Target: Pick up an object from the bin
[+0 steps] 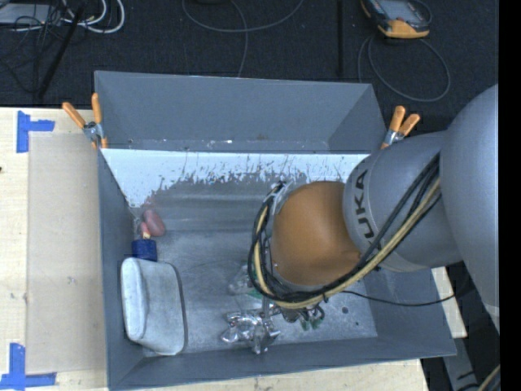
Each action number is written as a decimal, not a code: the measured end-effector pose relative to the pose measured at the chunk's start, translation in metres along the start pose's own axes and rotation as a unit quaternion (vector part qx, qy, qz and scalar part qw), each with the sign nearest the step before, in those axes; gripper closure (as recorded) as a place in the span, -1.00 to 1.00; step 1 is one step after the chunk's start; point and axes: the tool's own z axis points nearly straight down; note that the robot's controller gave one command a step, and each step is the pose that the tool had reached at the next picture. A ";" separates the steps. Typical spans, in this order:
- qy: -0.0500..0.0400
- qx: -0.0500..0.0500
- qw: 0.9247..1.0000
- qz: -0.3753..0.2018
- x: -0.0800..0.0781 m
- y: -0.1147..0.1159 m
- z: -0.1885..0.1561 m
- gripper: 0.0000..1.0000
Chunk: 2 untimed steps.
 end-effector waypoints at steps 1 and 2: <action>-0.004 -0.001 1.000 0.001 -0.003 0.001 -0.003 1.00; -0.010 -0.001 1.000 -0.006 -0.018 0.003 -0.105 1.00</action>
Offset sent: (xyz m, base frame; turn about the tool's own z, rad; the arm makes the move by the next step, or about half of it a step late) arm 0.0000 0.0000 0.0000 0.0000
